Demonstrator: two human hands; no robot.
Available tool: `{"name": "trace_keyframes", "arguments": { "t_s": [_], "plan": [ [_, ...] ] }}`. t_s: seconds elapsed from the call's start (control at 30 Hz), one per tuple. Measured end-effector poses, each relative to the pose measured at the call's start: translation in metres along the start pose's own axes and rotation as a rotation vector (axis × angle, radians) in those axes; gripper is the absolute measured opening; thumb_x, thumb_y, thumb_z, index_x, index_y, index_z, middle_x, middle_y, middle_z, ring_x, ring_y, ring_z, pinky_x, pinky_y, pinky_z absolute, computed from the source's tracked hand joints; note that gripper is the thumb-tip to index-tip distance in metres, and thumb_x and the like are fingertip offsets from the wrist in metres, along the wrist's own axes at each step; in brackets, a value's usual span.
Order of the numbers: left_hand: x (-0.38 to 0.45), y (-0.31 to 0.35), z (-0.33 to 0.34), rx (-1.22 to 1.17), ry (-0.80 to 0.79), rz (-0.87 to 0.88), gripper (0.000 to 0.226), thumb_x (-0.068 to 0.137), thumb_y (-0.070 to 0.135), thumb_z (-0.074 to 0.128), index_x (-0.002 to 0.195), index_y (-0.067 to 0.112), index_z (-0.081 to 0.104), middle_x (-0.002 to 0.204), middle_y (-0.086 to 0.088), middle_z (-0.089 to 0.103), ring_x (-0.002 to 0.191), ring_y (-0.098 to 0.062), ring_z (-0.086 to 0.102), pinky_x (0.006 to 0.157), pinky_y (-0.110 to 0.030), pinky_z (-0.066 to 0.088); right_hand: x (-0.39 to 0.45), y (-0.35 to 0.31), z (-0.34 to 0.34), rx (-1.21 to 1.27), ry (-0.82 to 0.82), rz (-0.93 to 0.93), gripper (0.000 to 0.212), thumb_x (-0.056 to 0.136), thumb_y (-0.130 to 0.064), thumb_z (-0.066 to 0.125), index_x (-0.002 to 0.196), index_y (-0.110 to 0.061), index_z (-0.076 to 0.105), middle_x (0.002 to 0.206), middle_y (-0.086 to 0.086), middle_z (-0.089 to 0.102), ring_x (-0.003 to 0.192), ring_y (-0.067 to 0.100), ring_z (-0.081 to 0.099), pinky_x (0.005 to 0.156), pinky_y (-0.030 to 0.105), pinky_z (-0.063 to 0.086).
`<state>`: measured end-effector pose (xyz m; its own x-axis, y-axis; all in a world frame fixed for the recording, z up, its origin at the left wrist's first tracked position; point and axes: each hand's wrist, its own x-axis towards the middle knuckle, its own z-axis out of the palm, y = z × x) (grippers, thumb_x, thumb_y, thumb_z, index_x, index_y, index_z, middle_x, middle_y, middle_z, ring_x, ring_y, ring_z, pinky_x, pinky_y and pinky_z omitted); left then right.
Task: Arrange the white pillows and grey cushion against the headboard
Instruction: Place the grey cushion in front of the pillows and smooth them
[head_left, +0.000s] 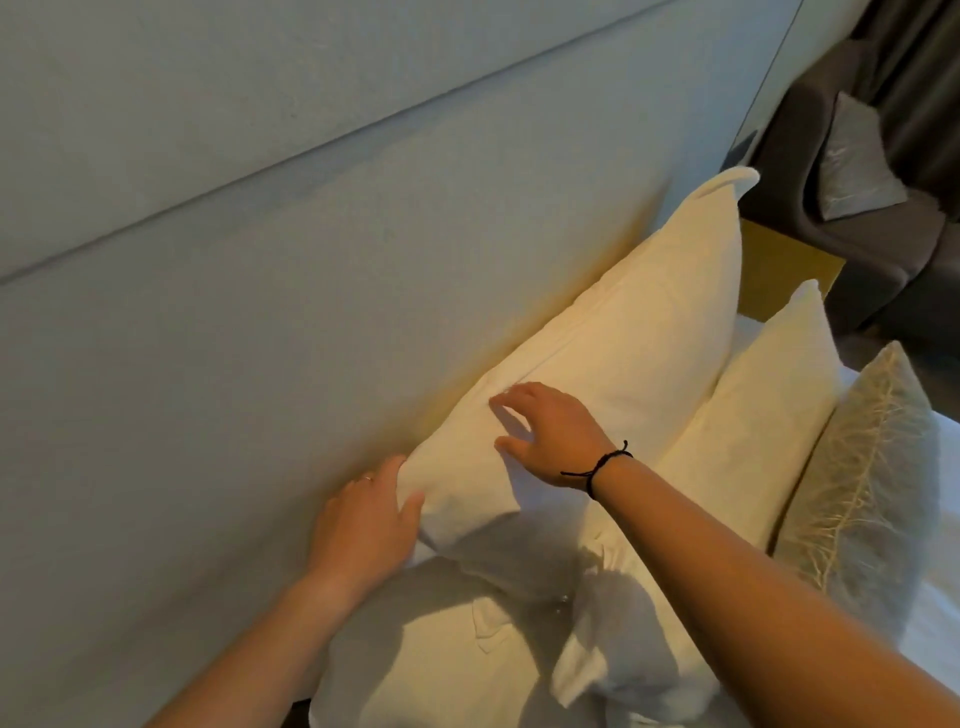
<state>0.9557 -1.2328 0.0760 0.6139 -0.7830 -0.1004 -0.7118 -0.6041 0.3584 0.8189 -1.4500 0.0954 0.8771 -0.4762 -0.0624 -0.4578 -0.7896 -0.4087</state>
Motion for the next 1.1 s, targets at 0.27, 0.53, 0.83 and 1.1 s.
{"name": "trace_keyframes", "arguments": {
  "t_s": [0.27,0.53,0.83,1.1],
  "plan": [
    [-0.016,-0.026,-0.02,-0.042,-0.046,0.017,0.023,0.095,0.037,0.051,0.117,0.033,0.053,0.104,0.006,0.07,0.093,-0.024,0.065,0.07,-0.036,0.052,0.039,-0.048,-0.001,-0.171,-0.247,-0.059,0.035,0.093,-0.038,0.054,0.127,-0.034,0.058,0.124,-0.002,0.063,0.126,0.022,0.047,0.117,0.055,0.01],
    [-0.046,-0.031,-0.013,-0.406,0.02,-0.312,0.025,0.098,0.039,0.05,0.115,0.023,0.059,0.106,0.004,0.065,0.101,-0.023,0.061,0.081,-0.035,0.05,0.034,-0.061,0.0,-0.217,-0.267,-0.151,0.037,0.091,-0.052,0.054,0.123,-0.034,0.061,0.122,-0.001,0.06,0.119,0.026,0.05,0.112,0.055,0.02],
    [-0.057,-0.002,-0.01,-0.859,0.333,-0.514,0.011,0.09,0.013,0.064,0.09,0.024,0.067,0.083,0.003,0.071,0.082,-0.017,0.067,0.075,-0.041,0.055,0.022,-0.067,0.007,-0.143,-0.284,-0.168,0.039,0.091,-0.049,0.056,0.123,-0.026,0.051,0.122,0.001,0.064,0.116,0.027,0.053,0.112,0.054,0.018],
    [-0.076,-0.009,-0.017,-0.776,0.44,-0.473,0.014,0.093,0.012,0.061,0.092,0.021,0.072,0.088,0.008,0.072,0.088,-0.019,0.068,0.079,-0.038,0.055,0.018,-0.069,0.007,-0.162,-0.237,-0.204,0.048,0.092,-0.043,0.058,0.136,-0.033,0.042,0.135,0.0,0.056,0.128,0.026,0.045,0.113,0.056,0.019]
  ]
}}
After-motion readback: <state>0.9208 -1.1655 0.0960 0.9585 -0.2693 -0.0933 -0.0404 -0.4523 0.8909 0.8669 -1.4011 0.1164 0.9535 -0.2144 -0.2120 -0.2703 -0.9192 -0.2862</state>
